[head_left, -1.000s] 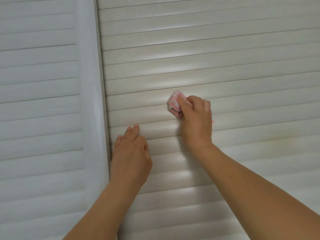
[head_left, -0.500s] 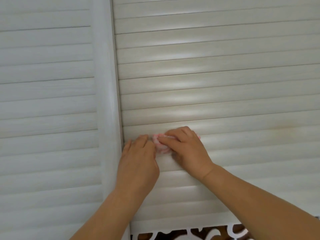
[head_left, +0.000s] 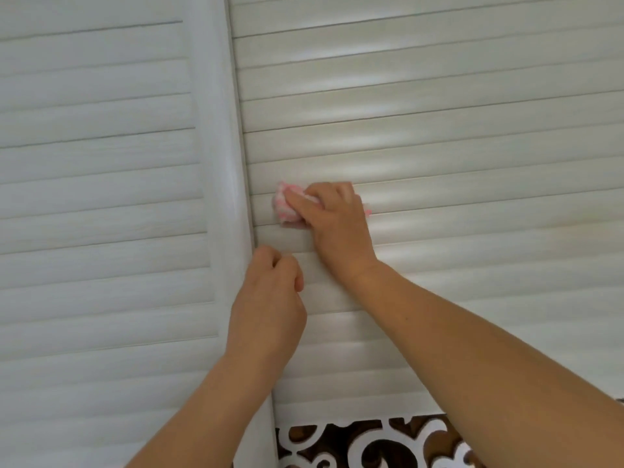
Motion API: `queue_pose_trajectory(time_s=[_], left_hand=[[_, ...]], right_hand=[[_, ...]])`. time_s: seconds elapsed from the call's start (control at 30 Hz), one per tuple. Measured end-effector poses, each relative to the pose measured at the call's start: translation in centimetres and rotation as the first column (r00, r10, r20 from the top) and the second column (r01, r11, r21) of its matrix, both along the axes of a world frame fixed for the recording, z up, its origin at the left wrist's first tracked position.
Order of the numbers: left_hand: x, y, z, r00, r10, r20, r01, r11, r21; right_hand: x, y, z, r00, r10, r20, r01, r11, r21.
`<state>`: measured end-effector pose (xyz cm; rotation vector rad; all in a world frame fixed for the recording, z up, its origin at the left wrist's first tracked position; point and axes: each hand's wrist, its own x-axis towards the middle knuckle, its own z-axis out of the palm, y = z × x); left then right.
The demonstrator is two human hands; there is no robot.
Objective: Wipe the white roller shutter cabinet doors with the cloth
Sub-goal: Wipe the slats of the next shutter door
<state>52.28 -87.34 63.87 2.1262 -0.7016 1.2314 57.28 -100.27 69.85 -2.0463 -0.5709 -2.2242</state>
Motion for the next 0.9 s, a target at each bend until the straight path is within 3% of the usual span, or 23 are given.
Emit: queue_pose_trajectory(time_s=[0.17,0.27,0.43,0.53,0.67,0.73,0.77,0.83,0.9], left_hand=[[0.9,-0.5,-0.6,0.996,0.002,0.093,-0.007,0.999,0.05],[1.3,-0.9,-0.6,0.987,0.002,0.164,-0.023,0.992,0.123],[1.9,-1.5,-1.0,0.979,-0.022,0.204,-0.022,0.977,0.211],[1.8,-1.6,-0.9,0.975,-0.044,0.217,-0.015,0.965,0.262],[0.9,-1.9,-0.5,0.998,0.053,0.043,-0.065,0.92,0.387],[0.5,-2.1,-0.5,0.988,0.153,-0.02,-0.127,0.878,0.462],[0.3,-2.3,-0.5,0.983,0.18,-0.019,-0.15,0.867,0.475],[-0.1,-2.7,-0.6,0.976,0.219,-0.003,-0.188,0.846,0.499],[-0.3,-3.1,-0.6,0.969,0.244,0.038,-0.228,0.826,0.515]], right_hand=[[-0.8,-1.9,-4.4,0.992,-0.122,-0.037,0.11,0.968,-0.225],[-2.2,-4.6,-5.1,0.969,-0.247,0.017,0.243,0.941,-0.234],[-5.1,-10.1,-5.9,0.921,-0.388,-0.006,0.388,0.921,-0.045],[-6.5,-12.4,-6.6,0.906,-0.418,-0.063,0.422,0.885,0.197],[-6.9,-12.0,-6.3,0.938,-0.315,-0.146,0.334,0.701,0.63],[-6.4,-10.7,-5.5,0.952,-0.223,-0.208,0.302,0.59,0.749],[-6.2,-9.8,-5.3,0.952,-0.213,-0.221,0.305,0.579,0.756],[-5.9,-7.6,-4.9,0.945,-0.232,-0.23,0.327,0.7,0.635],[-5.4,-5.8,-5.0,0.921,-0.281,-0.27,0.372,0.841,0.392]])
